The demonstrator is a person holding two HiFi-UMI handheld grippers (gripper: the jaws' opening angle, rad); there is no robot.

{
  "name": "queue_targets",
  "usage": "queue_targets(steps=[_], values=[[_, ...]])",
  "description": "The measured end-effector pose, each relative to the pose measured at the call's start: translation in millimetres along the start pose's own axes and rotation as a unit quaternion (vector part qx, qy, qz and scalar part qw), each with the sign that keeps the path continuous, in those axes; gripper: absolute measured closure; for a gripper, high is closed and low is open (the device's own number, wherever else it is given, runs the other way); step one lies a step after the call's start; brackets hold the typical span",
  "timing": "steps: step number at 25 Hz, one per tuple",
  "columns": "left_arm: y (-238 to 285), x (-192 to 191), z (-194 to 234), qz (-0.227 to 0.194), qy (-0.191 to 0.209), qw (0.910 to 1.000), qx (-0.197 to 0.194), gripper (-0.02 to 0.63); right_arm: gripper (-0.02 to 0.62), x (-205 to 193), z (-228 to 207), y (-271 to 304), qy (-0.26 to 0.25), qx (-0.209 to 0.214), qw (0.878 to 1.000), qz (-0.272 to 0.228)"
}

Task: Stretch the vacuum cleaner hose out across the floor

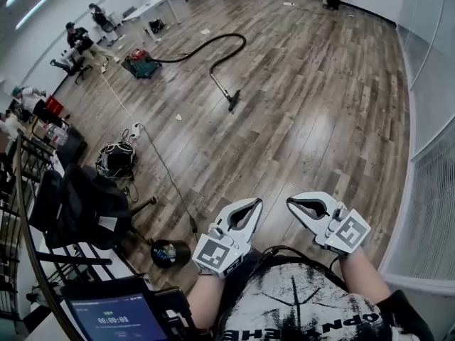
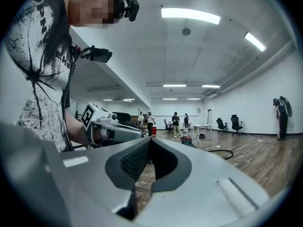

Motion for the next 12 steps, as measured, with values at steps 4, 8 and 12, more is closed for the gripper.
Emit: queue_targets(steps=[4, 8, 12], values=[[1.3, -0.2, -2.3, -0.006, 0.002, 1.0, -0.001, 0.606, 0.589, -4.6, -1.9, -0.7, 0.013, -0.006, 1.0, 0.003], [8.9, -7.9, -4.0, 0.008, 0.0, 0.9999, -0.007, 0.606, 0.589, -7.7, -15.0, -4.4, 0.049, -0.016, 0.999, -0.001], [22.3, -16.8, -6.1, 0.005, -0.002, 1.0, -0.005, 0.606, 0.589, -18.1, -32.1, -13.2, 0.051, -0.03, 0.998, -0.006]])
Point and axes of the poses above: the fingertips, and each gripper's own axes: y forward along the fingers, z to its left, x out of its top, the point moved 3 cm from there along -y, backward along the fingers, and after that the axes turned 12 degrees about -x, right-handed, at the moved point
